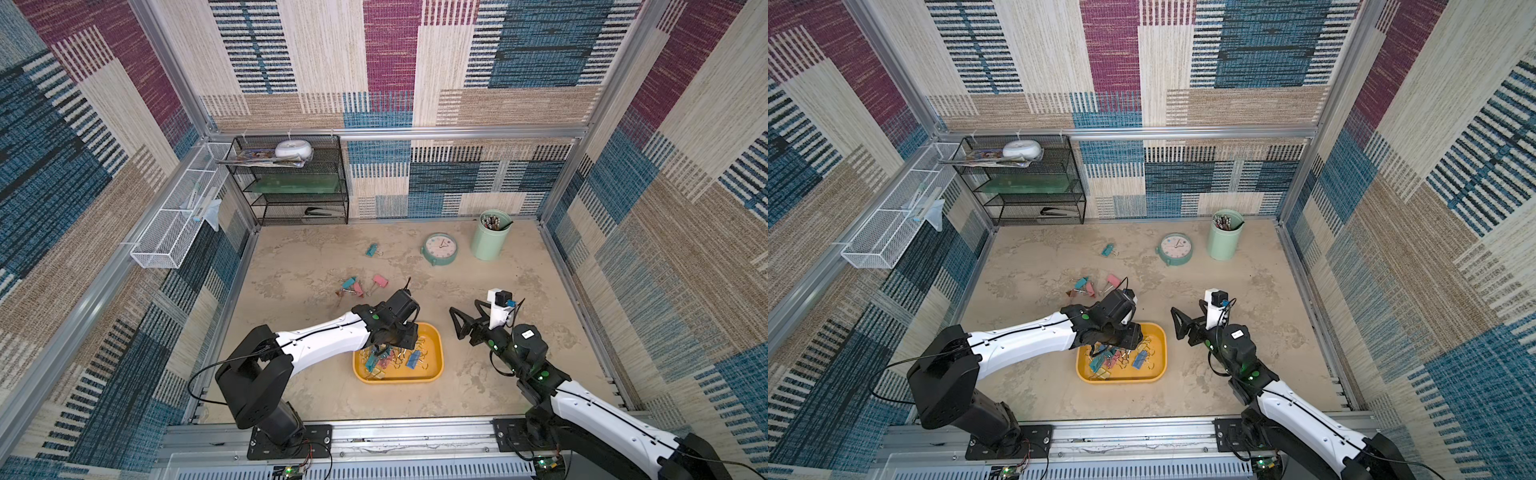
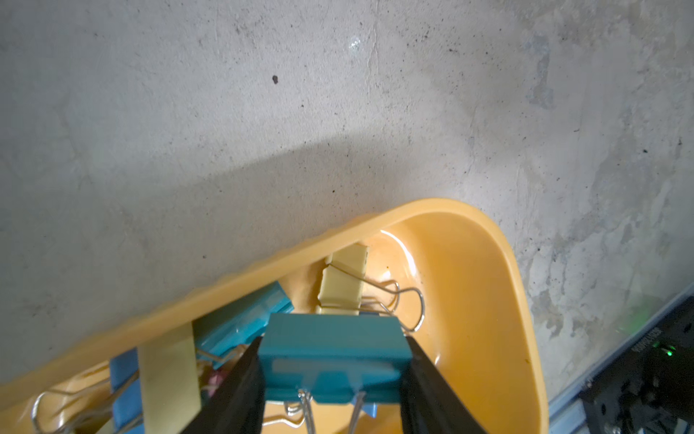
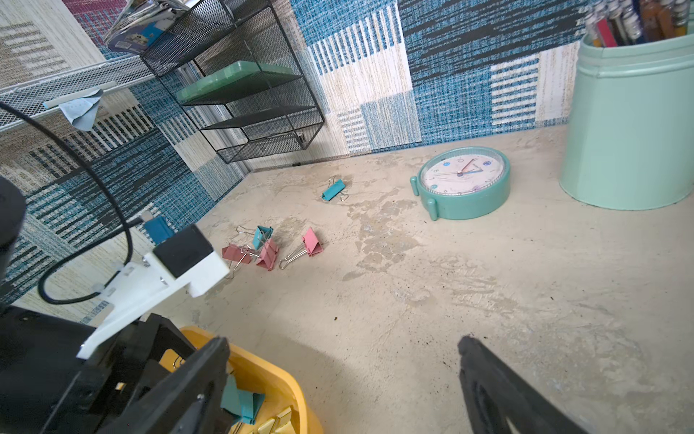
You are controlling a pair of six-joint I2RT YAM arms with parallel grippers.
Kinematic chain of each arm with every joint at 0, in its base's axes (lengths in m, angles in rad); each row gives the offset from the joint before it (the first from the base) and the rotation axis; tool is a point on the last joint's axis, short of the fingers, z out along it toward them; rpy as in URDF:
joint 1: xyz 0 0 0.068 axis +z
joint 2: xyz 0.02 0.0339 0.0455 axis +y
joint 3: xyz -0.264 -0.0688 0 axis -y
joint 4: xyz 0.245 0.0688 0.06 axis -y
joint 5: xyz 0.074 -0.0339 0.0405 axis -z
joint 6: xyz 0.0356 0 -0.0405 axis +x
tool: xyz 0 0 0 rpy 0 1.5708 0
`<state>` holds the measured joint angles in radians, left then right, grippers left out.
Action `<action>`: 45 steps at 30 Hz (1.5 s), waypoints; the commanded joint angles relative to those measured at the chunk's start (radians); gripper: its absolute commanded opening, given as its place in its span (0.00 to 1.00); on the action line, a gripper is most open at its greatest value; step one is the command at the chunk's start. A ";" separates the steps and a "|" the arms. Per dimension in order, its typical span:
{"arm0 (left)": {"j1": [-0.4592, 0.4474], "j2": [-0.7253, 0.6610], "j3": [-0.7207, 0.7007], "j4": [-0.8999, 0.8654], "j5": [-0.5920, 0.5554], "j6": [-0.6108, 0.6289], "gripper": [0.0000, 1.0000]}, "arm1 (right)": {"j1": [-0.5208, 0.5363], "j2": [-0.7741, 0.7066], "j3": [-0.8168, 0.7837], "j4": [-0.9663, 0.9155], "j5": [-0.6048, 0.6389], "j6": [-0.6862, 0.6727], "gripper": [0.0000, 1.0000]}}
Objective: Put the binder clips in the storage box
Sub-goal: Place the binder clip in the storage box, then pick up the binder clip at the center of the board.
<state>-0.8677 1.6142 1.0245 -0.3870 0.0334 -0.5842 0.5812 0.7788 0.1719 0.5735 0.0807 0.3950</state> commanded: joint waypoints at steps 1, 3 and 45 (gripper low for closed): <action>0.000 0.019 0.012 0.041 -0.004 0.001 0.61 | 0.000 -0.004 -0.002 0.021 0.003 -0.002 0.98; -0.001 0.019 0.015 0.043 0.000 0.003 0.68 | 0.002 -0.007 -0.003 0.018 0.008 -0.003 0.98; 0.422 0.680 0.866 -0.370 -0.002 0.757 0.98 | 0.001 0.017 -0.008 0.071 -0.078 -0.041 0.99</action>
<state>-0.4576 2.2742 1.8790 -0.7097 -0.0254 0.1486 0.5816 0.7933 0.1646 0.6186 -0.0036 0.3576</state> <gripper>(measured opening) 0.979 0.985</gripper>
